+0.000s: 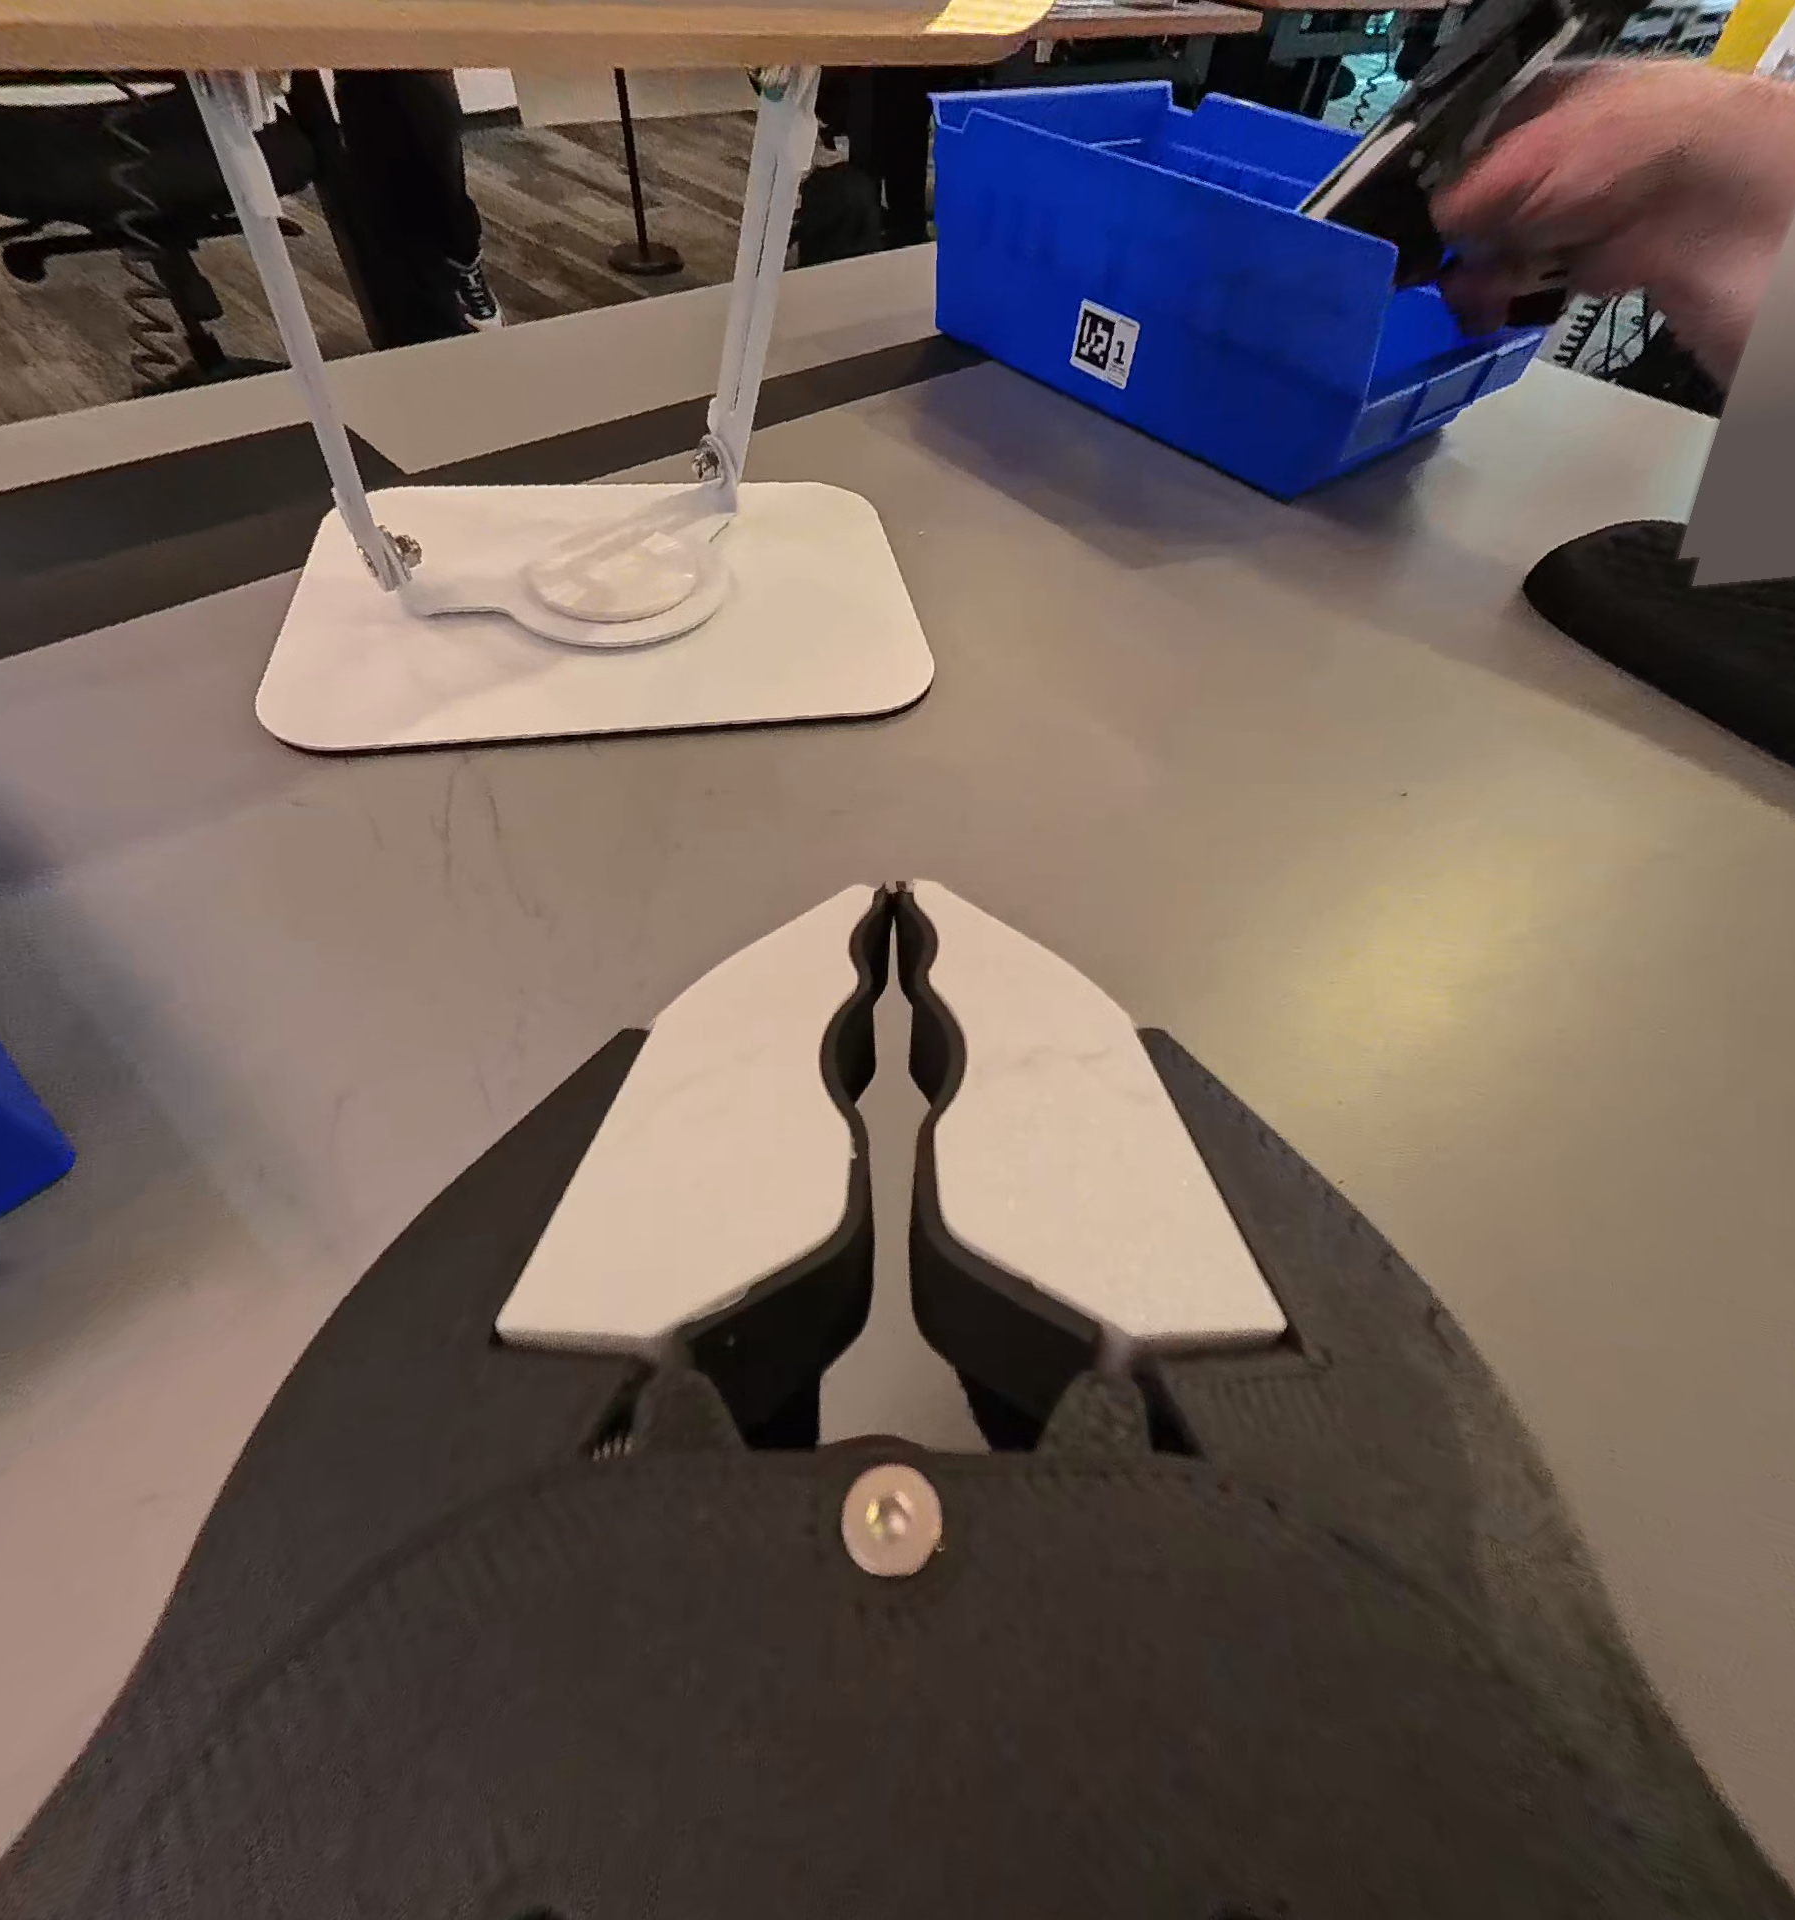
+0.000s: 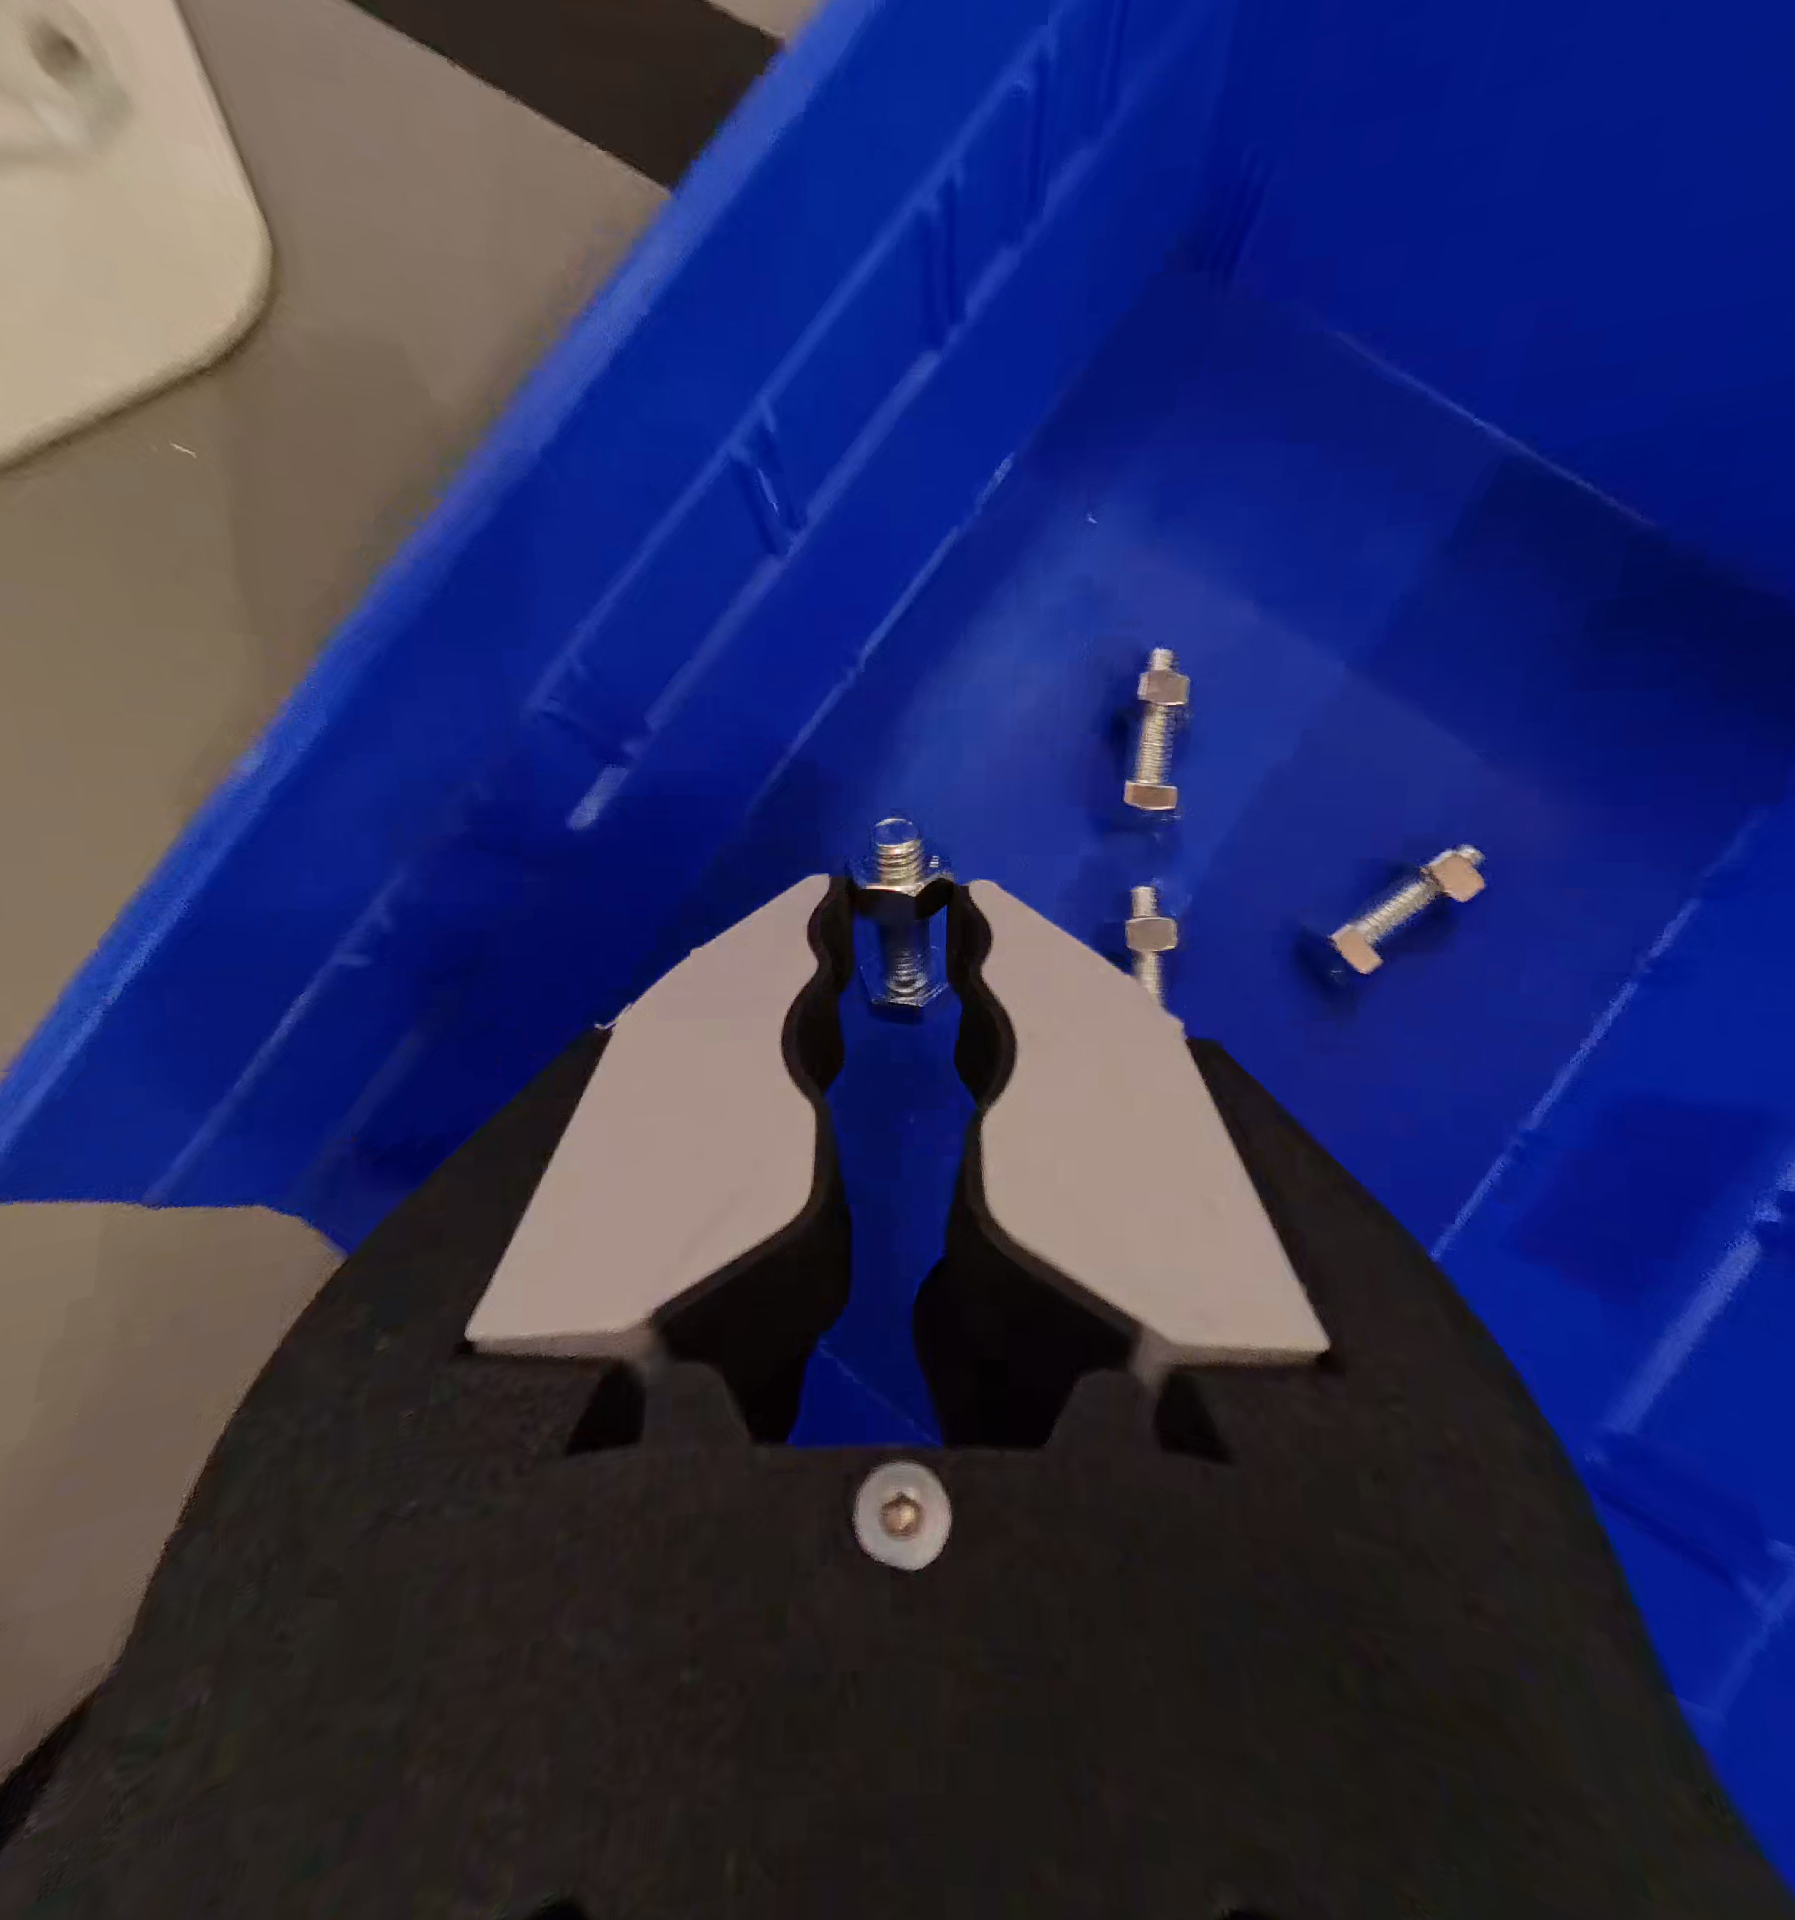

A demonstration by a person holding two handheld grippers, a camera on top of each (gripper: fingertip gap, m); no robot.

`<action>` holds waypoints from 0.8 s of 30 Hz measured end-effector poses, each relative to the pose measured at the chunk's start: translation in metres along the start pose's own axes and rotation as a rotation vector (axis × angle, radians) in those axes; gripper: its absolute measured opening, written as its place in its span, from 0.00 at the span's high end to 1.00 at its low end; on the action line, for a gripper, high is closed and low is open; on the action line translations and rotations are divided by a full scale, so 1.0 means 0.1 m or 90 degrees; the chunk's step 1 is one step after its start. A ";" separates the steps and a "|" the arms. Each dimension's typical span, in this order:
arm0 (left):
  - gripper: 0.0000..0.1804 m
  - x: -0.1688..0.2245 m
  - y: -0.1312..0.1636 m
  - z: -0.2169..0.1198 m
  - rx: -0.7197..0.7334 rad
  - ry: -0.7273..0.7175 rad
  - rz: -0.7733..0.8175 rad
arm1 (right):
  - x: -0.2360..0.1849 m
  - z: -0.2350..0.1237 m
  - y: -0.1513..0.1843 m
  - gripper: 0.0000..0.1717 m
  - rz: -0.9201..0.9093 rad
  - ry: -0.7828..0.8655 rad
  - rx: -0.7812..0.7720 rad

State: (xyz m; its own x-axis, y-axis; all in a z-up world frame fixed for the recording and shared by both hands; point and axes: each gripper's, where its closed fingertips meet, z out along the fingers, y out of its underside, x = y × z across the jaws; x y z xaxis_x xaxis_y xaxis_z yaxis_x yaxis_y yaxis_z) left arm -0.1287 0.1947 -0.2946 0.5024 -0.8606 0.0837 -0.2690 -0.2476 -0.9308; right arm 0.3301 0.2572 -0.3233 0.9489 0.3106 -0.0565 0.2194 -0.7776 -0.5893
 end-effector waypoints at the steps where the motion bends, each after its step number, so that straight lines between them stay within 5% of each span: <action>1: 1.00 0.00 0.01 0.00 -0.001 0.000 -0.001 | 0.02 0.03 0.02 0.90 -0.009 0.011 -0.018; 6: 0.99 -0.01 0.04 0.01 -0.011 -0.001 0.001 | 0.13 0.19 0.18 0.89 -0.015 0.028 -0.104; 10: 0.98 -0.01 0.05 0.01 -0.015 -0.002 0.001 | 0.14 0.18 0.08 0.86 0.006 0.022 -0.067; 24: 0.91 -0.34 0.00 -0.20 -0.017 -0.085 0.020 | 0.24 -0.87 0.02 0.80 -0.043 0.210 0.135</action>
State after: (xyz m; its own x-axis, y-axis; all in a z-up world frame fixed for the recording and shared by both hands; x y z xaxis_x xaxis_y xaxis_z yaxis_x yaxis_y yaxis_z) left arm -0.1626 0.2147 -0.2901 0.5986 -0.8011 0.0053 -0.3071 -0.2355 -0.9221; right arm 0.3731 0.2156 -0.2555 0.9637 0.1379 0.2288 0.2641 -0.6205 -0.7384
